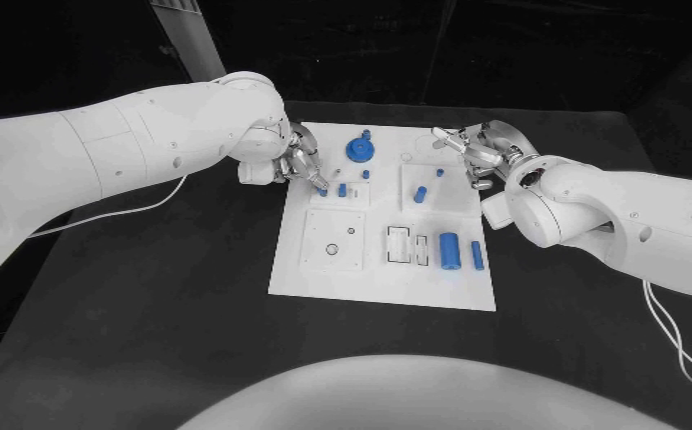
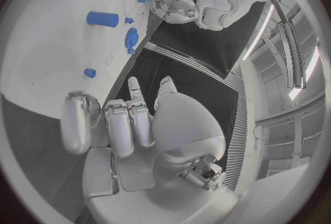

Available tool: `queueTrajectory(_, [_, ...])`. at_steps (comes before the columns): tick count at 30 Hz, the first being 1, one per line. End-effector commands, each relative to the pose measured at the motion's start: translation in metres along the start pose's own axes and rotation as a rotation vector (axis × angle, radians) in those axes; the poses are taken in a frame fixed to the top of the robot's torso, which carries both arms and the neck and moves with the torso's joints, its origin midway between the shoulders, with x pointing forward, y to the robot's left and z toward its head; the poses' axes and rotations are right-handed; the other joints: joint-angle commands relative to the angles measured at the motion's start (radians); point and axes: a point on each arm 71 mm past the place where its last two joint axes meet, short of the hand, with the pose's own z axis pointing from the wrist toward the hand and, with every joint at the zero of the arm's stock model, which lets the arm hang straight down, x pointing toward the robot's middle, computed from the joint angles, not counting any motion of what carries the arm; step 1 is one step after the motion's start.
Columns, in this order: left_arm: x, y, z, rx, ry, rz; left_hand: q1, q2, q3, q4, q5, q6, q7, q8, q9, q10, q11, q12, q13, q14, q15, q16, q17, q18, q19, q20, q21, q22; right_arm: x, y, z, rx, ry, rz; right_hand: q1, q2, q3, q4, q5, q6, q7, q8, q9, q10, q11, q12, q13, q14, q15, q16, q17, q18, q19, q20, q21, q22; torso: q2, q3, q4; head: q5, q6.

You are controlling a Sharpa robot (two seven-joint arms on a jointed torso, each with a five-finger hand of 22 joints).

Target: Assemble the parts on the task board

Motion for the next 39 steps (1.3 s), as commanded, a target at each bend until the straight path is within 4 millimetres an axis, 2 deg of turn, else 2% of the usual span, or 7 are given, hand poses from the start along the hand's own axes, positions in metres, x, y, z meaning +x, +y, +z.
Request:
queueTrajectory(1, [-0.0006, 0.0035, 0.0009, -0.03, -0.004, 0.023, 0.002, 0.004, 0.014, -0.006, -0.006, 0.017, -0.022, 0.003, 0.002, 0.104, -0.002, 0.002, 0.263, 0.104, -0.003, 0.002, 0.263, -0.007, 0.107, -0.007, 0.004, 0.263, 0.0001, 0.0019, 0.0, -0.012, -0.003, -0.002, 0.008, 0.001, -0.005, 0.002, 0.005, 0.004, -0.003, 0.002, -0.002, 0.104, -0.01, 0.002, 0.26, 0.104, -0.007, 0.002, 0.263, 0.021, 0.0, -0.009, -0.007, 0.152, -0.001, -0.0003, -0.0002, 0.0, -0.001])
queueTrajectory(6, [-0.0019, 0.0032, 0.0021, -0.028, -0.006, 0.022, 0.002, 0.004, 0.016, -0.006, -0.009, 0.017, -0.022, 0.003, 0.002, 0.104, -0.001, 0.002, 0.263, 0.104, -0.003, 0.002, 0.263, -0.007, 0.107, -0.007, 0.004, 0.263, 0.0003, 0.0023, 0.0001, -0.016, -0.004, -0.002, 0.008, 0.001, -0.005, 0.002, 0.005, 0.004, -0.003, 0.002, -0.002, 0.104, -0.01, 0.002, 0.26, 0.104, -0.007, 0.002, 0.263, 0.021, 0.0, -0.009, -0.007, 0.152, -0.001, 0.0, 0.0003, 0.001, 0.001])
queueTrajectory(9, [-0.0018, 0.003, 0.0026, -0.029, -0.001, 0.025, 0.002, 0.004, 0.016, -0.006, -0.009, 0.017, -0.022, 0.003, 0.002, 0.104, -0.001, 0.002, 0.263, 0.104, -0.003, 0.002, 0.263, -0.007, 0.107, -0.007, 0.004, 0.263, 0.0008, 0.0027, 0.0001, -0.018, -0.004, -0.001, 0.008, 0.001, -0.005, 0.002, 0.005, 0.004, -0.003, 0.002, -0.002, 0.104, -0.01, 0.002, 0.26, 0.104, -0.007, 0.002, 0.263, 0.021, 0.0, -0.009, -0.007, 0.152, 0.0, 0.0003, -0.0022, 0.001, 0.0])
queueTrajectory(12, [-0.0014, 0.0028, 0.0031, -0.029, 0.004, 0.028, 0.001, 0.004, 0.017, -0.006, -0.011, 0.017, -0.021, 0.003, 0.003, 0.104, -0.001, 0.002, 0.263, 0.104, -0.003, 0.002, 0.263, -0.007, 0.107, -0.007, 0.004, 0.263, 0.0007, 0.0027, 0.0, -0.018, -0.005, -0.001, 0.008, 0.001, -0.005, 0.002, 0.005, 0.004, -0.003, 0.002, -0.002, 0.104, -0.01, 0.002, 0.26, 0.104, -0.007, 0.002, 0.263, 0.021, 0.0, -0.009, -0.007, 0.152, 0.0, 0.0002, 0.0, -0.001, -0.001])
queueTrajectory(25, [0.0009, 0.0039, 0.0047, -0.034, 0.023, 0.036, -0.006, 0.003, 0.02, -0.003, -0.03, 0.015, -0.02, 0.003, 0.006, 0.104, 0.0, 0.002, 0.263, 0.104, -0.002, 0.002, 0.263, -0.007, 0.107, -0.006, 0.004, 0.263, 0.0007, 0.0025, -0.0001, -0.016, -0.004, 0.0, 0.008, 0.001, -0.005, 0.002, 0.005, 0.004, -0.003, 0.002, -0.002, 0.104, -0.01, 0.002, 0.26, 0.104, -0.007, 0.002, 0.263, 0.021, 0.0, -0.009, -0.007, 0.152, 0.0, 0.0002, -0.0002, -0.001, -0.002])
queueTrajectory(30, [0.0026, 0.0034, 0.0055, -0.037, 0.031, 0.041, -0.012, 0.0, 0.019, -0.002, -0.053, 0.014, -0.021, 0.002, 0.008, 0.104, 0.0, 0.002, 0.263, 0.104, -0.001, 0.002, 0.263, -0.007, 0.107, -0.005, 0.004, 0.263, 0.0008, 0.0022, 0.0, -0.014, 0.0, 0.0, 0.007, 0.001, -0.006, 0.002, 0.005, 0.005, -0.003, 0.002, -0.002, 0.104, -0.01, 0.002, 0.26, 0.104, -0.007, 0.002, 0.263, 0.02, 0.001, -0.009, -0.006, 0.153, 0.0, -0.0003, -0.0007, -0.002, -0.003])
queueTrajectory(39, [0.0044, 0.0019, 0.0066, -0.041, 0.039, 0.047, -0.016, -0.003, 0.016, -0.002, -0.069, 0.012, -0.021, 0.001, 0.01, 0.104, 0.0, 0.002, 0.263, 0.104, -0.001, 0.002, 0.263, -0.007, 0.107, -0.004, 0.004, 0.263, 0.0013, 0.0022, 0.0002, -0.012, 0.004, 0.001, 0.007, 0.001, -0.006, 0.002, 0.005, 0.005, -0.004, 0.002, -0.002, 0.104, -0.01, 0.002, 0.26, 0.104, -0.007, 0.002, 0.263, 0.02, 0.001, -0.009, -0.006, 0.152, 0.0, 0.0003, -0.0006, -0.004, -0.002])
